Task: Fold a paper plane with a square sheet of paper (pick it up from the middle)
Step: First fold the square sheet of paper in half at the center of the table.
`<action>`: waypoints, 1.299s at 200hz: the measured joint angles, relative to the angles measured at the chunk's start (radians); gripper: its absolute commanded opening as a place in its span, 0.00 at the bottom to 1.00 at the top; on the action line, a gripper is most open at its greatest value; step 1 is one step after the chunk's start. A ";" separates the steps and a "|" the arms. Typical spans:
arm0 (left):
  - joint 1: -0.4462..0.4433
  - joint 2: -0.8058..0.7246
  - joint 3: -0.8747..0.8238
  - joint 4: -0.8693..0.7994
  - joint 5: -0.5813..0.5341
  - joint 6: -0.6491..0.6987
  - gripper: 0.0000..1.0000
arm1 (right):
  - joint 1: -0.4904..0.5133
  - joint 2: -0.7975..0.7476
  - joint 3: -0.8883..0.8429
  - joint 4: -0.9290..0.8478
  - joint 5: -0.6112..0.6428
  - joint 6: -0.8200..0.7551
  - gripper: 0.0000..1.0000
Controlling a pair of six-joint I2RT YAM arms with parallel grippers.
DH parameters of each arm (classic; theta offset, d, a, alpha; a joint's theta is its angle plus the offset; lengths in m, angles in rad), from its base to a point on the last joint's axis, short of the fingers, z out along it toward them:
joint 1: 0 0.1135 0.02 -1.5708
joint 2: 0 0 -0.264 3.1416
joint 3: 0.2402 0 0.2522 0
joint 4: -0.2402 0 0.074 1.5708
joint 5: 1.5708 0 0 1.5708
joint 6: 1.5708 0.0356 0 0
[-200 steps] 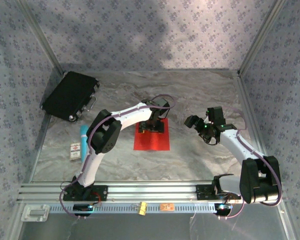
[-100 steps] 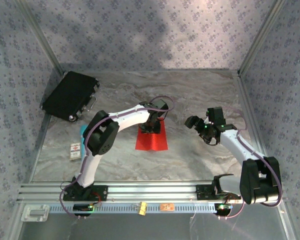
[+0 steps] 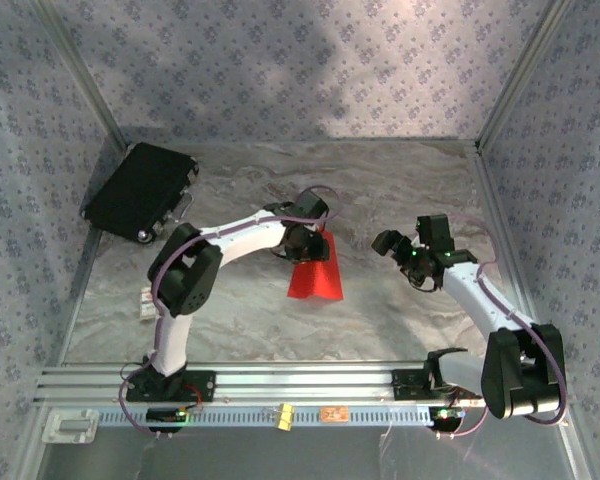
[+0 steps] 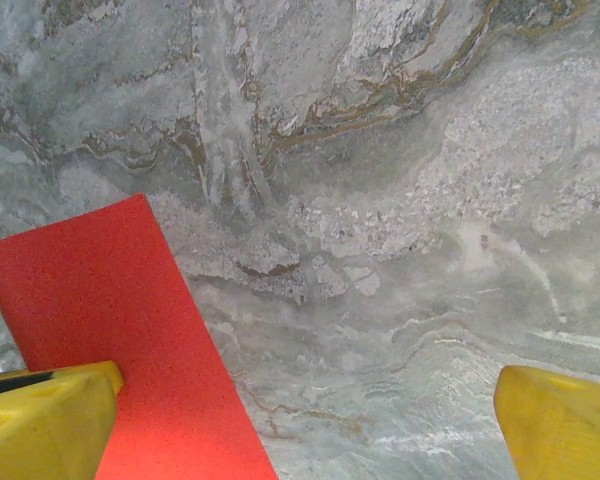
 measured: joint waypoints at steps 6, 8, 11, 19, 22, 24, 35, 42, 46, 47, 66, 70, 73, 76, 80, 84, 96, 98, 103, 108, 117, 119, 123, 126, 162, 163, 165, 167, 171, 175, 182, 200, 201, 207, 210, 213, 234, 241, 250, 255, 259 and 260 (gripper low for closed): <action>0.007 -0.014 -0.015 0.021 0.023 -0.006 0.43 | -0.005 -0.001 0.000 0.001 -0.005 0.010 0.99; 0.010 -0.019 -0.019 0.028 0.031 -0.008 0.43 | -0.006 -0.002 0.000 0.001 -0.007 0.012 0.99; 0.013 -0.024 -0.024 0.035 0.042 -0.010 0.43 | -0.007 -0.002 0.000 0.002 -0.010 0.014 0.99; 0.024 -0.039 -0.043 0.069 0.075 -0.018 0.43 | -0.011 -0.004 0.000 0.005 -0.017 0.021 0.99; 0.027 -0.045 -0.049 0.082 0.089 -0.020 0.43 | -0.013 -0.005 0.000 0.006 -0.020 0.023 0.99; 0.029 -0.047 -0.053 0.088 0.096 -0.021 0.43 | -0.014 -0.006 0.000 0.008 -0.021 0.025 0.99; 0.042 -0.065 -0.077 0.142 0.151 -0.035 0.44 | -0.015 -0.012 0.000 0.014 -0.029 0.031 0.99; 0.049 -0.071 -0.091 0.178 0.187 -0.042 0.44 | -0.016 -0.017 0.000 0.020 -0.034 0.035 0.99; 0.052 -0.075 -0.098 0.200 0.208 -0.046 0.44 | -0.018 -0.020 0.000 0.024 -0.039 0.038 0.99; 0.052 -0.076 -0.100 0.203 0.212 -0.047 0.44 | -0.018 -0.020 0.000 0.024 -0.040 0.038 0.99; 0.065 -0.078 -0.140 0.326 0.317 -0.089 0.43 | -0.031 -0.027 0.000 0.044 -0.065 0.049 0.99; 0.066 -0.078 -0.150 0.357 0.339 -0.100 0.43 | -0.034 -0.027 0.000 0.050 -0.070 0.052 0.99; 0.069 -0.078 -0.163 0.381 0.354 -0.110 0.43 | -0.035 -0.027 0.000 0.052 -0.073 0.053 0.99; 0.071 -0.078 -0.174 0.404 0.370 -0.120 0.44 | -0.037 -0.027 0.000 0.055 -0.075 0.056 0.99; 0.072 -0.079 -0.188 0.434 0.386 -0.133 0.44 | -0.039 -0.027 0.000 0.058 -0.077 0.059 0.99; 0.075 -0.079 -0.200 0.458 0.401 -0.143 0.44 | -0.039 -0.027 0.000 0.061 -0.080 0.060 0.99; 0.080 -0.079 -0.229 0.502 0.432 -0.166 0.44 | -0.039 -0.027 0.000 0.071 -0.085 0.066 0.99; 0.082 -0.079 -0.233 0.509 0.438 -0.169 0.45 | -0.039 -0.027 0.000 0.072 -0.086 0.066 0.99; 0.085 -0.079 -0.239 0.520 0.446 -0.176 0.45 | -0.039 -0.027 0.000 0.076 -0.089 0.067 0.99; 0.088 -0.079 -0.244 0.531 0.454 -0.180 0.45 | -0.039 -0.028 0.000 0.080 -0.092 0.068 0.99; 0.094 -0.079 -0.248 0.547 0.467 -0.190 0.45 | -0.039 -0.030 0.000 0.088 -0.099 0.070 0.98; 0.096 -0.079 -0.248 0.552 0.468 -0.192 0.45 | -0.039 -0.031 0.000 0.091 -0.100 0.071 0.97; 0.098 -0.079 -0.249 0.557 0.472 -0.194 0.45 | -0.039 -0.032 0.000 0.096 -0.103 0.072 0.97; 0.099 -0.079 -0.249 0.562 0.475 -0.196 0.45 | -0.039 -0.033 0.000 0.101 -0.106 0.074 0.97; 0.110 -0.079 -0.259 0.584 0.478 -0.202 0.45 | -0.037 -0.038 -0.004 0.150 -0.129 0.074 0.95; 0.110 -0.079 -0.260 0.585 0.478 -0.202 0.45 | -0.037 -0.038 -0.005 0.154 -0.129 0.074 0.95; 0.110 -0.079 -0.261 0.587 0.478 -0.202 0.45 | -0.036 -0.039 -0.006 0.158 -0.129 0.074 0.95; 0.110 -0.079 -0.264 0.589 0.478 -0.202 0.45 | -0.035 -0.039 -0.007 0.163 -0.130 0.074 0.95; 0.110 -0.078 -0.267 0.591 0.478 -0.203 0.45 | -0.034 -0.040 -0.010 0.169 -0.131 0.074 0.95; 0.110 -0.078 -0.271 0.592 0.478 -0.203 0.45 | -0.032 -0.040 -0.012 0.174 -0.132 0.074 0.94; 0.110 -0.078 -0.279 0.594 0.478 -0.206 0.45 | -0.029 -0.040 -0.014 0.180 -0.132 0.074 0.94; 0.110 -0.076 -0.285 0.585 0.473 -0.206 0.45 | -0.023 -0.040 -0.017 0.188 -0.132 0.074 0.93; 0.110 -0.076 -0.285 0.585 0.473 -0.206 0.45 | -0.022 -0.040 -0.018 0.190 -0.132 0.074 0.93; 0.110 -0.075 -0.285 0.579 0.466 -0.201 0.45 | -0.020 -0.040 -0.020 0.198 -0.133 0.074 0.92; 0.110 -0.074 -0.285 0.576 0.463 -0.201 0.45 | -0.019 -0.040 -0.022 0.202 -0.133 0.074 0.92; 0.110 -0.074 -0.285 0.572 0.459 -0.199 0.45 | -0.018 -0.039 -0.023 0.206 -0.133 0.074 0.92; 0.110 -0.070 -0.285 0.556 0.437 -0.189 0.46 | -0.010 -0.034 -0.027 0.224 -0.136 0.074 0.91; 0.110 -0.067 -0.285 0.552 0.431 -0.186 0.46 | -0.006 -0.031 -0.027 0.232 -0.137 0.073 0.91; 0.110 -0.063 -0.285 0.544 0.424 -0.181 0.46 | 0.000 -0.027 -0.027 0.240 -0.138 0.073 0.91; 0.110 -0.059 -0.285 0.540 0.417 -0.178 0.46 | 0.003 -0.025 -0.027 0.243 -0.139 0.073 0.91; 0.110 -0.056 -0.285 0.537 0.414 -0.174 0.46 | 0.006 -0.023 -0.027 0.245 -0.140 0.073 0.91; 0.110 -0.056 -0.285 0.537 0.413 -0.174 0.46 | 0.007 -0.022 -0.027 0.245 -0.140 0.073 0.91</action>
